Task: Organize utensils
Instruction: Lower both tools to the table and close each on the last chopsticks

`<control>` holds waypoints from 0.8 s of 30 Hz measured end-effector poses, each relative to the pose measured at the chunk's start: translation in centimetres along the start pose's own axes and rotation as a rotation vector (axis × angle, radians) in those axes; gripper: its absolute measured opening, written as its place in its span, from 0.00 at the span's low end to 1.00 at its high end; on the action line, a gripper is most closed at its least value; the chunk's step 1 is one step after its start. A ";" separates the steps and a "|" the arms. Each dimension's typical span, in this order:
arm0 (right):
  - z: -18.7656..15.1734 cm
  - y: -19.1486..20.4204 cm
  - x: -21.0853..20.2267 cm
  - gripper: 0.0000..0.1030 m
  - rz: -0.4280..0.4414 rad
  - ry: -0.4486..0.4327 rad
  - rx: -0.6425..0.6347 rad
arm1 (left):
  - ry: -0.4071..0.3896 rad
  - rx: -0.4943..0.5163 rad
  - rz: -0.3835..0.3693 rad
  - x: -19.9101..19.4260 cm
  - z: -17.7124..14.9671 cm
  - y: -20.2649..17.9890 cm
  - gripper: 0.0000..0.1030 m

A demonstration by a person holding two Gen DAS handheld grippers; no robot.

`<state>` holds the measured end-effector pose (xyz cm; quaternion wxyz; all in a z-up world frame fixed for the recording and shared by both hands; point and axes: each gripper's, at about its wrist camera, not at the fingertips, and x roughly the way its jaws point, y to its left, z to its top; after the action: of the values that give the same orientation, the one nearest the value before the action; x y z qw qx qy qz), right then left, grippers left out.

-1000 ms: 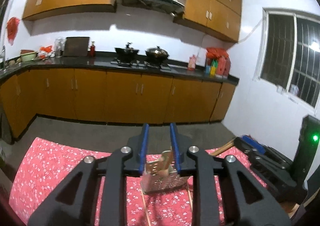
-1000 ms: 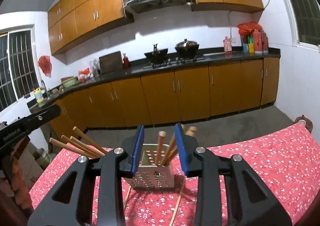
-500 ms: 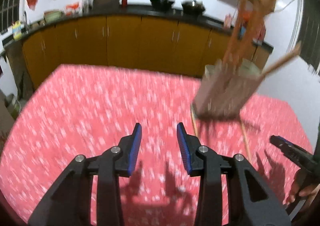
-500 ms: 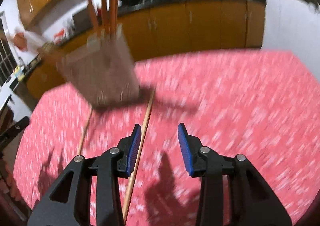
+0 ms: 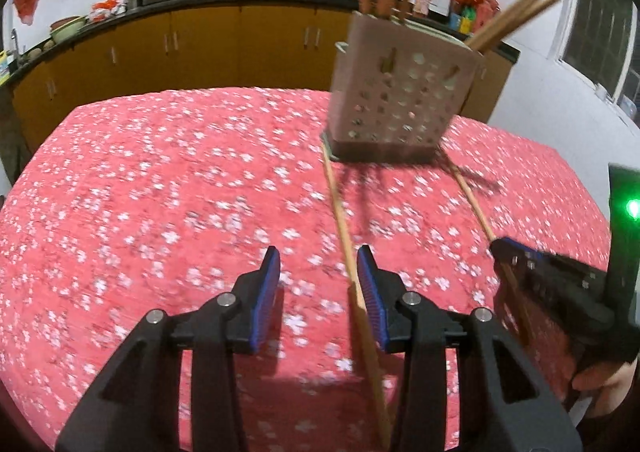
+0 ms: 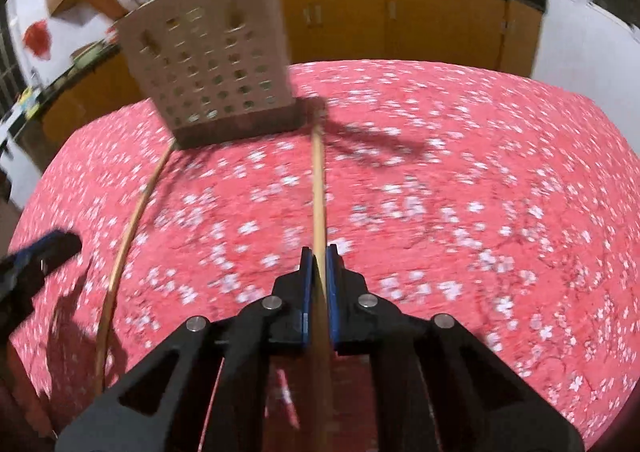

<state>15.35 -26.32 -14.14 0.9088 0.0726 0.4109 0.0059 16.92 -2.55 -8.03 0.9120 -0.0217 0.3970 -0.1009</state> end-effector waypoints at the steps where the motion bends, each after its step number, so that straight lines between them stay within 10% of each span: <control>1: 0.2 -0.6 -0.1 0.07 -0.011 -0.003 0.014 | 0.005 0.010 -0.001 0.2 -0.2 -0.4 0.39; 11: 0.4 -2.7 -0.4 0.07 -0.017 -0.001 0.059 | 0.079 0.110 0.063 2.7 -1.7 -2.7 0.09; 24: 1.6 -1.2 1.4 0.07 -0.028 -0.007 -0.013 | 0.080 0.004 0.141 4.3 1.0 4.2 0.07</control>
<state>17.44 -27.64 -14.27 0.9107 0.0610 0.4084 -0.0042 21.24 0.69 -10.94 0.9002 0.0123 0.4336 -0.0378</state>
